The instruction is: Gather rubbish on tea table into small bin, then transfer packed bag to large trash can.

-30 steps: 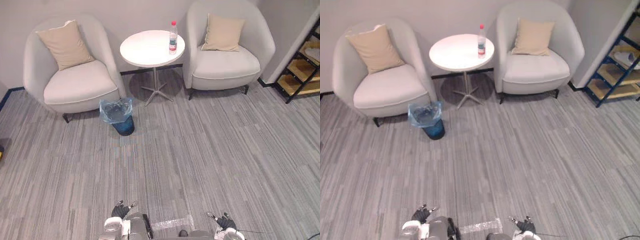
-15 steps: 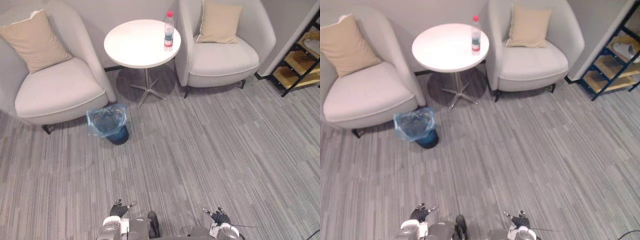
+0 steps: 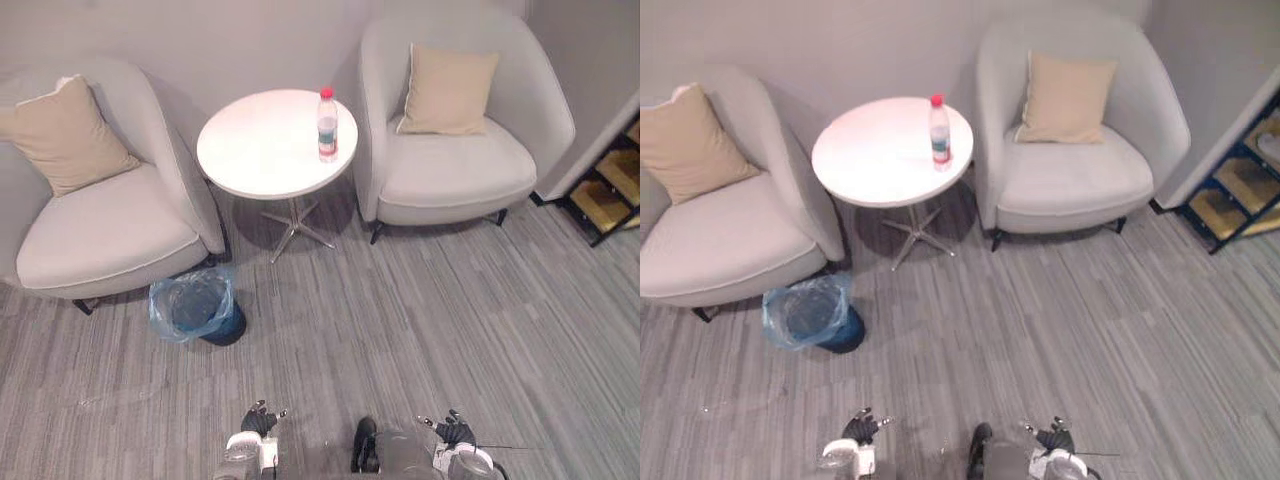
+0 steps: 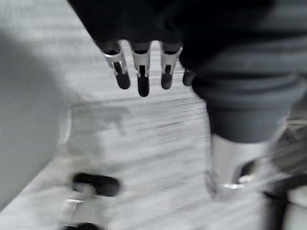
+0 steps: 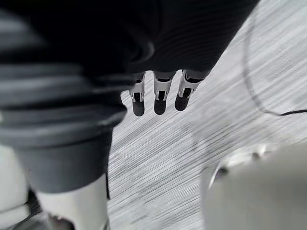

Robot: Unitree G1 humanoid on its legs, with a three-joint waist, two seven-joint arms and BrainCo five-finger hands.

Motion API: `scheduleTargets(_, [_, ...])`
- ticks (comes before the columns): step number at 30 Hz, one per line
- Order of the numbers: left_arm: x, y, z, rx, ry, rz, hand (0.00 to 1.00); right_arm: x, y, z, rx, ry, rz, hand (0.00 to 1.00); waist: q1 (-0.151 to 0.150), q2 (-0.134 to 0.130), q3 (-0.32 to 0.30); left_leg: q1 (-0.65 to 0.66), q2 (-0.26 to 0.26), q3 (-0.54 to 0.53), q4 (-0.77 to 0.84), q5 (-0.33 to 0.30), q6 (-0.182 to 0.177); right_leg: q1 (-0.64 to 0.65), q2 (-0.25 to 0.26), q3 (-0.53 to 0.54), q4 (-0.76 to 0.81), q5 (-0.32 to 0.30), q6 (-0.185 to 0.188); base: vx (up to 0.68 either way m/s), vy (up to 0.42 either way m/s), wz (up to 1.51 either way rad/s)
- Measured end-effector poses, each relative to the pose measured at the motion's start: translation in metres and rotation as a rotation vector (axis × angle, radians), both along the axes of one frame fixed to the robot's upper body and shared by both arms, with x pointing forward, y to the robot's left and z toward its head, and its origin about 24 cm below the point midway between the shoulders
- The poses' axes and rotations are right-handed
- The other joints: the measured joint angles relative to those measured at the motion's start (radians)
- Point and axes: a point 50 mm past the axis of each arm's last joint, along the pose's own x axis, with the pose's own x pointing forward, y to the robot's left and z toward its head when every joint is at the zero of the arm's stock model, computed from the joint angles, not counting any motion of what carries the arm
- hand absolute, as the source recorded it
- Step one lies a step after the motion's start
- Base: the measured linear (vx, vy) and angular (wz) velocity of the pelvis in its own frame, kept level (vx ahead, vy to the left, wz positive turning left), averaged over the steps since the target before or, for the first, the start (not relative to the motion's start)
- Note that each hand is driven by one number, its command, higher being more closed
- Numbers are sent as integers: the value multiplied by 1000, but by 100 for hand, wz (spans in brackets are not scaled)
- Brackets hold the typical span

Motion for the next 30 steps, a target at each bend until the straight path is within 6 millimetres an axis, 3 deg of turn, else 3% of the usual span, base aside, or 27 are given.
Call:
scheduleTargets(2, [3, -2, 2, -5, -21, 2, 0, 3, 2, 2, 8, -24, -17, 0, 2, 0, -1, -62, 2, 49, -55, -13, 22, 51, 3, -4, -36, -17, 24, 183, -38, 2])
scheduleTargets(4, [6, -4, 4, -10, -37, 2, 0, 3, 2, 3, 9, -30, -26, 0, 7, 2, -2, -116, -31, 95, -214, -9, 28, 86, 2, -2, -84, -18, 46, 285, 19, 1])
scheduleTargets(5, [7, -5, 4, -13, -40, 2, 0, 2, 2, 2, 8, -27, -29, 0, 11, 3, -4, -124, -74, 97, -368, 10, 33, 105, 1, 1, -116, -15, 59, 236, 62, -6])
scheduleTargets(6, [7, -5, 4, -14, -40, 3, 0, 1, 2, 2, 8, -23, -30, 0, 19, 4, -5, -123, -102, 91, -481, 37, 28, 117, 2, 6, -135, -15, 66, 317, 100, -22])
scheduleTargets(7, [7, -4, 4, -15, -41, 5, 0, -1, 2, 1, 10, -12, -34, 0, 35, 0, -8, -112, -143, 61, -607, 131, 40, 129, 1, 29, -155, -17, 79, 379, 127, -51])
scheduleTargets(8, [6, -1, 3, -8, -32, 5, 0, -3, 4, -2, 19, 4, -34, 0, 56, -16, -22, -78, -178, 60, -669, 187, 68, 144, -11, 70, -176, -14, 107, 405, 123, -41])
scheduleTargets(11, [5, 5, 2, 8, -20, 3, 0, -5, 7, -4, 26, 20, -28, 0, 46, -45, -33, -68, -213, 86, -630, 140, 110, 150, -56, 98, -149, -25, 139, 511, 137, -14])
scheduleTargets(13, [3, 5, 1, 9, -9, -1, 0, -4, 5, -3, 21, 18, -21, 0, 49, -42, -36, -9, -228, 109, -640, 86, 116, 87, -89, 151, 59, -57, 191, 356, 144, -33])
scheduleTargets(15, [-2, 7, -2, 24, 20, -35, 0, 0, 6, -1, 20, 1, -2, 0, 36, -48, -34, 79, -254, 109, -668, 31, 123, -71, -163, 149, 467, -47, 236, 342, 122, -3])
scheduleTargets(17, [-7, 7, -3, 27, 36, -44, 0, -2, 5, -2, 14, 8, 8, 0, 30, -49, -37, 165, -264, 103, -695, 13, 123, -117, -197, 119, 582, -77, 184, 461, 36, 16])
scheduleTargets(18, [-8, 7, -4, 27, 43, -43, 0, -2, 3, -1, 6, 6, 12, 0, 19, -41, -36, 213, -253, 83, -722, 13, 123, -139, -201, 76, 566, -100, 151, 476, -24, 28])
scheduleTargets(20, [-9, 8, -5, 27, 50, -43, 0, 1, 2, 0, 6, -1, 17, 0, 6, -29, -37, 240, -223, 55, -737, 13, 123, -177, -178, 30, 478, -113, 132, 370, -127, 46])
scheduleTargets(22, [-12, 7, -6, 26, 59, -45, 0, 2, 2, 0, 9, -6, 18, 0, -6, -28, -36, 263, -186, 21, -746, 13, 123, -215, -133, 47, 305, -88, 138, 364, -218, 54])
scheduleTargets(23, [-14, 8, -7, 32, 66, -55, 0, 1, 3, 0, 10, -4, 18, 0, -16, -35, -38, 274, -173, -5, -750, 10, 112, -218, -105, 90, 131, -10, 148, 396, -295, 77])
scheduleTargets(24, [-16, 15, -7, 53, 80, -71, 0, -6, 4, -3, 21, 15, 7, 0, -22, -67, -40, 294, -181, -44, -749, -12, 60, -178, -97, 153, -52, 214, 130, 408, -307, 70])
scheduleTargets(26, [-15, 2, -9, 23, 84, -87, 0, -1, -6, 0, -2, 5, -5, 0, -11, -9, -38, 297, -138, -84, -765, -10, 43, -161, -56, 139, -38, 189, 113, 366, -244, 27])
scheduleTargets(27, [-15, 0, -9, 20, 83, -95, 0, -1, -8, 0, -7, 4, -5, 0, -10, -2, -34, 298, -137, -97, -769, 10, 35, -163, -56, 137, -20, 167, 108, 427, -277, 31])
scheduleTargets(28, [-16, -4, -10, 15, 88, -96, 0, -5, -11, -1, -6, 22, -22, 0, -16, 11, -40, 300, -119, -108, -759, 41, -8, -144, -58, 96, -5, 131, 91, 295, -207, 38])
scheduleTargets(30, [-16, -4, -9, 9, 88, -78, 0, -7, -11, -2, -7, 24, -22, 0, -24, 11, -36, 296, -106, -110, -712, 47, -19, -109, -55, 78, -8, 112, 87, 213, -128, 47])
